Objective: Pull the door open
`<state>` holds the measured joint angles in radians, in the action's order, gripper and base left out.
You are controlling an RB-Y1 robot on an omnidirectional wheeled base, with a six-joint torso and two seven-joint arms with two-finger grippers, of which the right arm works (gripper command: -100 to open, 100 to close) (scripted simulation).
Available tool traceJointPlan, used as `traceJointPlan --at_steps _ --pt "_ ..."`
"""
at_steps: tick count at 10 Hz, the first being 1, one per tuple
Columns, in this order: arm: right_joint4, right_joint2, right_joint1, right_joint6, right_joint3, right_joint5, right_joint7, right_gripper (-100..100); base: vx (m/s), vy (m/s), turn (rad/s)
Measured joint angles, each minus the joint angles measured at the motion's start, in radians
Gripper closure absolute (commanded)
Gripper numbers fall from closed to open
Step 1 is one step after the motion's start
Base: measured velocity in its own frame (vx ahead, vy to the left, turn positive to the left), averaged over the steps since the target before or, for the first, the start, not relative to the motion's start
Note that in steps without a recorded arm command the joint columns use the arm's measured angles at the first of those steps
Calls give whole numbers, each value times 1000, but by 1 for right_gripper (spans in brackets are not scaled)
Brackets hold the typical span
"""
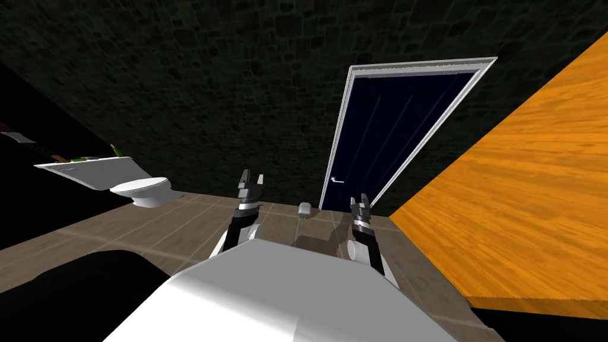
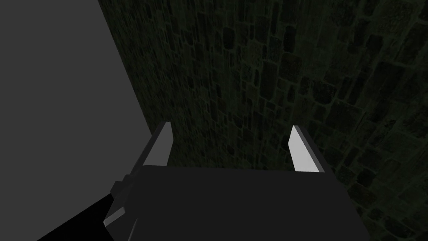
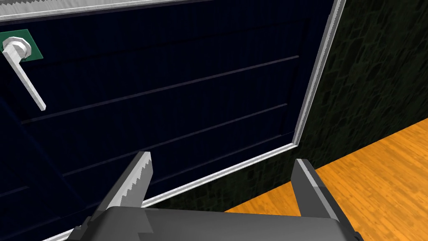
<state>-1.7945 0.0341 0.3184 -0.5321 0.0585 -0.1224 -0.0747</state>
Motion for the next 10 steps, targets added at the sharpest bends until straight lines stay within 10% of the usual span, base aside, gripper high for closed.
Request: traceJointPlan --at_steps 10 --pt "245 20 -90 -58 57 -13 39 -100 44 -54 110"
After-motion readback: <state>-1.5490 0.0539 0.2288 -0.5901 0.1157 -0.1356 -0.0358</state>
